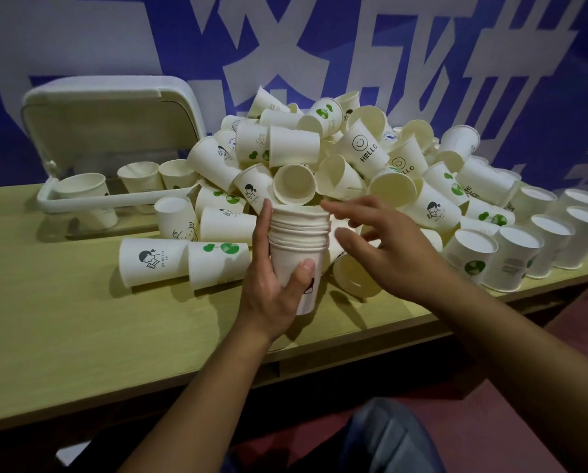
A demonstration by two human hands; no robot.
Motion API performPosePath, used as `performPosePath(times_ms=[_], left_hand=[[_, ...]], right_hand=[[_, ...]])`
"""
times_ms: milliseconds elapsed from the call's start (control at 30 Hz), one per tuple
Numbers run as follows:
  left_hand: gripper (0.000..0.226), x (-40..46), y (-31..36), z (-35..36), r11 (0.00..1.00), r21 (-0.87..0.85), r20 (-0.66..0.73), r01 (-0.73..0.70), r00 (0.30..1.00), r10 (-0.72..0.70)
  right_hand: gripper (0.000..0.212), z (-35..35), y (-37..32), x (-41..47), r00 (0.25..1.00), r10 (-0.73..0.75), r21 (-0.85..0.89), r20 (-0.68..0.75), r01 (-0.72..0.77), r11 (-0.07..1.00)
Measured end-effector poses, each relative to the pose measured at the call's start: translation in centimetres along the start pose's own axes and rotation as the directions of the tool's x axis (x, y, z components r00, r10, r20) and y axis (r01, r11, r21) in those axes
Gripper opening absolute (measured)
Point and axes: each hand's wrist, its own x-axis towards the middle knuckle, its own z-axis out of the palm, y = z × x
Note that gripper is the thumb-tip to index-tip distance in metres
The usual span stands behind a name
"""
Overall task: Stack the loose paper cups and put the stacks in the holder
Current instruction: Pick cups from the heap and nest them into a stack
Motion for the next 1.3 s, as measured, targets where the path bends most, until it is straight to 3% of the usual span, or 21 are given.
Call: performPosePath(times_ms=[133,267,433,567,700,767,900,1067,1200,1300], left_hand=[[0.083,0.0,-0.3,-0.1,0.999,-0.036,-0.022,0.003,1.000,-0.004],[0.081,0.1,-0.6,-0.2,0.999,-0.038,-0.031,0.033,0.999,-0.034],[0.082,0.0,-0.6,0.1,0.998,-0.055,-0.026,0.031,0.999,-0.032],[0.078,0.0,-0.7,0.1,0.998,-0.059,-0.040,0.038,0.998,-0.041],[0.076,0.0,-0.5,0.0,0.996,-0.079,-0.059,0.051,0.997,-0.055],[0.077,0.0,-0.5,0.0,0.995,-0.084,-0.063,0.049,0.997,-0.054],[0.077,-0.1,-0.6,-0.1,0.995,-0.093,-0.050,0.043,0.998,-0.048],[0.079,-0.1,-0.8,-0.3,0.998,-0.054,0.016,0.011,1.000,-0.010],[0.077,-0.5,-0.1,-0.2,0.999,-0.050,0.134,0.007,0.991,-0.001],[0.074,-0.5,0.2,-0.1,0.999,-0.044,0.164,0.001,0.986,0.006]], right_hand=[[0.068,-2.3,0.9,0.4,0.995,0.041,-0.250,0.087,-0.018,0.968],[0.065,-3.6,1.8,0.3,0.931,0.150,-0.612,0.333,0.092,0.786],[0.066,-2.8,1.7,0.1,0.895,0.144,-0.573,0.421,0.140,0.808],[0.066,-1.8,2.3,0.4,0.875,0.132,-0.423,0.466,0.089,0.902],[0.062,-1.5,2.8,0.4,0.871,0.138,-0.364,0.472,0.050,0.930],[0.060,-1.7,3.1,0.3,0.905,0.092,-0.328,0.415,0.054,0.943],[0.059,-3.0,3.6,0.5,0.992,0.057,-0.135,0.117,-0.041,0.990],[0.055,-4.1,2.2,1.8,0.962,0.116,0.110,-0.247,-0.091,0.990],[0.048,-3.0,0.2,2.8,0.938,0.168,0.299,-0.302,-0.074,0.951],[0.047,-1.6,-1.2,3.1,0.950,0.172,0.391,-0.261,-0.058,0.919]])
